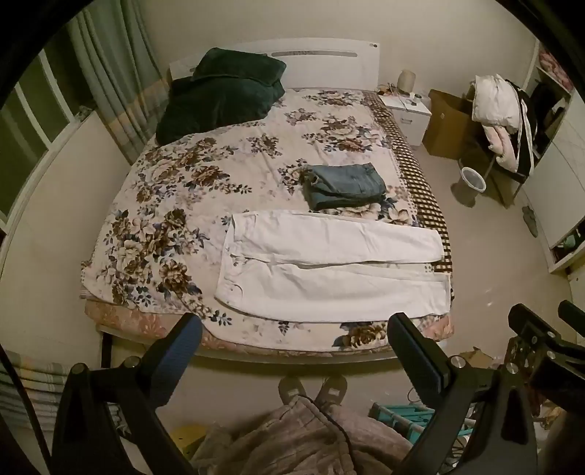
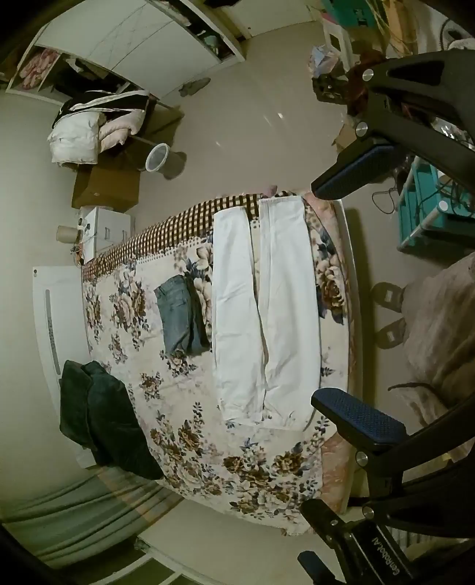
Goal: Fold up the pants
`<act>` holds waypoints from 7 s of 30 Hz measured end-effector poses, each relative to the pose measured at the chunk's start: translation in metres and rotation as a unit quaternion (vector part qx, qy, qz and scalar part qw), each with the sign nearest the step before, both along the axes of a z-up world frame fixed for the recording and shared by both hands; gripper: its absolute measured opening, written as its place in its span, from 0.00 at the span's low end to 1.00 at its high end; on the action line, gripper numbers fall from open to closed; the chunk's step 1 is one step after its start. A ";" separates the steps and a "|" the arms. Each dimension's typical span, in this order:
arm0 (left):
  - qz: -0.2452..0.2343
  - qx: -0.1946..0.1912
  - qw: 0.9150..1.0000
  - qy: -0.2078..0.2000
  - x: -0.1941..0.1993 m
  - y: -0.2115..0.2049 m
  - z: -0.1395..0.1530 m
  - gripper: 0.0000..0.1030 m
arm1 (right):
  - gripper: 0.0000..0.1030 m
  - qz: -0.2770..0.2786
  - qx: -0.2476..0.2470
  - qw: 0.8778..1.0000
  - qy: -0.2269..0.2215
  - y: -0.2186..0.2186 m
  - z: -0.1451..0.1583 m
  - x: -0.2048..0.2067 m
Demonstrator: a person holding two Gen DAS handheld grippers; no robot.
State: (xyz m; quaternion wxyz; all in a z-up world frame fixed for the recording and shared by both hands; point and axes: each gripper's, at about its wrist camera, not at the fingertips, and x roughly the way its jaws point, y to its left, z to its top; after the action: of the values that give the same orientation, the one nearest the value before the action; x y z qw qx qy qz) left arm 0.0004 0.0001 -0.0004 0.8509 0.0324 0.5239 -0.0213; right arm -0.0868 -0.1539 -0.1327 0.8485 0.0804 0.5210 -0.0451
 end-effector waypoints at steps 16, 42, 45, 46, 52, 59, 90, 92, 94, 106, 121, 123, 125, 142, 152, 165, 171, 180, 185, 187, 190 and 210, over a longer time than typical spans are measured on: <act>-0.001 -0.005 1.000 -0.005 0.003 0.010 0.003 1.00 | 1.00 0.002 -0.002 1.000 0.000 0.002 -0.005 0.001; -0.008 0.003 1.000 -0.014 0.009 -0.015 0.009 1.00 | 1.00 0.002 -0.004 1.000 0.000 -0.012 -0.011 0.007; -0.008 0.003 1.000 -0.016 0.007 -0.015 0.008 1.00 | 1.00 0.002 -0.004 1.000 0.000 -0.014 -0.011 0.007; -0.008 0.004 1.000 -0.016 0.007 -0.015 0.008 1.00 | 1.00 0.002 -0.004 1.000 0.000 -0.014 -0.011 0.008; -0.009 0.003 1.000 -0.016 0.008 -0.019 0.006 1.00 | 1.00 0.002 -0.004 1.000 -0.001 -0.014 -0.010 0.008; -0.009 -0.001 1.000 -0.013 0.009 -0.025 0.004 1.00 | 1.00 0.001 -0.003 1.000 -0.001 -0.018 -0.006 0.013; -0.001 -0.014 1.000 -0.016 0.016 -0.053 -0.002 1.00 | 1.00 0.016 -0.001 1.000 -0.010 -0.013 -0.003 0.014; 0.001 -0.014 1.000 -0.021 0.015 -0.048 -0.002 1.00 | 1.00 0.019 0.002 1.000 -0.010 -0.015 -0.007 0.018; 0.007 -0.012 0.999 -0.032 0.024 -0.049 -0.004 1.00 | 1.00 0.021 -0.001 1.000 -0.010 -0.016 -0.010 0.018; 0.066 0.053 0.993 -0.077 0.152 -0.023 -0.085 1.00 | 1.00 0.034 -0.082 0.995 -0.038 -0.045 -0.097 0.169; -0.050 0.118 0.991 0.030 0.380 -0.029 -0.305 1.00 | 1.00 0.065 -0.118 0.980 0.148 -0.030 -0.391 0.442; -0.075 0.128 0.988 0.046 0.403 -0.042 -0.340 1.00 | 1.00 0.077 -0.115 0.978 0.159 -0.024 -0.425 0.460; -0.108 0.141 0.982 0.065 0.424 -0.057 -0.379 1.00 | 1.00 0.106 -0.122 0.971 0.175 -0.016 -0.471 0.490; -0.323 0.141 0.913 0.205 0.497 -0.092 -0.579 0.21 | 0.14 0.295 -0.088 0.918 0.252 -0.010 -0.665 0.581; -0.206 0.074 0.970 0.103 0.447 -0.062 -0.477 0.08 | 0.08 0.244 -0.065 0.957 0.144 -0.045 -0.570 0.515; 0.003 -0.048 0.982 0.182 0.210 -0.001 -0.469 0.07 | 0.07 0.216 -0.005 0.964 0.155 -0.021 -0.541 0.299; 0.053 -0.047 0.959 0.275 0.153 0.008 -0.566 0.06 | 0.07 0.214 0.013 0.944 0.250 -0.012 -0.622 0.234; 0.073 -0.038 0.969 0.233 0.143 0.023 -0.518 0.62 | 0.97 0.102 0.154 0.945 0.270 -0.082 -0.607 0.223; 0.064 0.013 0.985 0.163 0.155 0.019 -0.499 0.93 | 0.96 -0.091 0.123 0.965 0.212 -0.177 -0.571 0.226; 0.054 0.024 0.987 0.147 0.175 0.006 -0.505 0.93 | 0.95 -0.127 0.101 0.968 0.194 -0.198 -0.572 0.242; 0.048 0.024 0.988 0.143 0.205 -0.027 -0.512 0.93 | 0.95 -0.162 0.109 0.964 0.183 -0.219 -0.588 0.280; -0.007 0.137 0.982 0.133 0.207 -0.127 -0.529 0.93 | 0.74 -0.263 0.189 0.935 0.144 -0.267 -0.552 0.190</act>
State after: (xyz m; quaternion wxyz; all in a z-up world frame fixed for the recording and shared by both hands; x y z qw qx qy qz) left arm 0.2078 -0.1265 -0.5296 0.7612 0.1494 0.6297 0.0410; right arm 0.1036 -0.4211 -0.6848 0.6915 0.3660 0.5965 -0.1790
